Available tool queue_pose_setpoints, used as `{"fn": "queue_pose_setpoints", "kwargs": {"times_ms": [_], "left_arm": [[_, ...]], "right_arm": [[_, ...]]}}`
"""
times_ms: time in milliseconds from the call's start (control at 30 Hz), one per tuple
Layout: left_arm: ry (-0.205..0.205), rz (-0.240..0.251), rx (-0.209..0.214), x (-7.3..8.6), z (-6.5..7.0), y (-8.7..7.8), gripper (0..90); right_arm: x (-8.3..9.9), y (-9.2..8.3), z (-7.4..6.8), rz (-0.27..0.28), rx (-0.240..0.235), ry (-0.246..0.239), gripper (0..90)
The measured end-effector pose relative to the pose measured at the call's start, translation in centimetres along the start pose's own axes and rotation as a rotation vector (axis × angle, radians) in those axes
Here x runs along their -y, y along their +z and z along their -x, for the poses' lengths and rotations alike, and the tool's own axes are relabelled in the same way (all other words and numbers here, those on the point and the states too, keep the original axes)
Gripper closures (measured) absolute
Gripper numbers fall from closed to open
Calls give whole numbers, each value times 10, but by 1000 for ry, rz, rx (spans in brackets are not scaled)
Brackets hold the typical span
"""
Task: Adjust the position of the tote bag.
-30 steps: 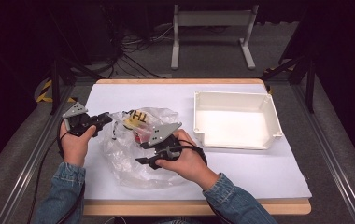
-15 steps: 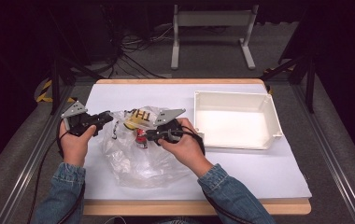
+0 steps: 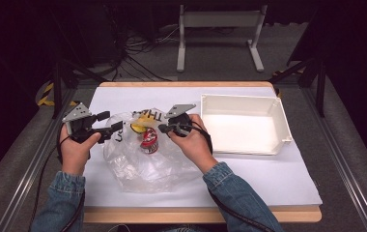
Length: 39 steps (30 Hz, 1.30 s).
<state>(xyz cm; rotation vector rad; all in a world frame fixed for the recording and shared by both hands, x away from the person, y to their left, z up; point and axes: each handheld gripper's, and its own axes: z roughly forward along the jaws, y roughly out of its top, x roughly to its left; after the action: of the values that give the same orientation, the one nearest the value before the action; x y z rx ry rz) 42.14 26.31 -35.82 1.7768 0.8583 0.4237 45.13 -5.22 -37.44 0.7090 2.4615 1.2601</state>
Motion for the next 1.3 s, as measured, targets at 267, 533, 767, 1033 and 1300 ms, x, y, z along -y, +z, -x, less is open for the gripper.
{"fn": "queue_pose_setpoints", "kwargs": {"times_ms": [267,533,767,1033,1300], "left_arm": [[89,52,28,-19,29,-29,210],[162,-74,218,-21,57,-11,403],[125,-193,120,0,46,18,270],[97,-300,80,18,35,38,145],[141,-365,112,25,35,44,225]], "right_arm": [[2,1,6,1,7,23,885],[4,2,7,-3,3,29,883],[5,2,8,-1,-1,35,877],[7,5,8,-4,-8,44,862],[8,6,7,-6,-10,45,855]]}}
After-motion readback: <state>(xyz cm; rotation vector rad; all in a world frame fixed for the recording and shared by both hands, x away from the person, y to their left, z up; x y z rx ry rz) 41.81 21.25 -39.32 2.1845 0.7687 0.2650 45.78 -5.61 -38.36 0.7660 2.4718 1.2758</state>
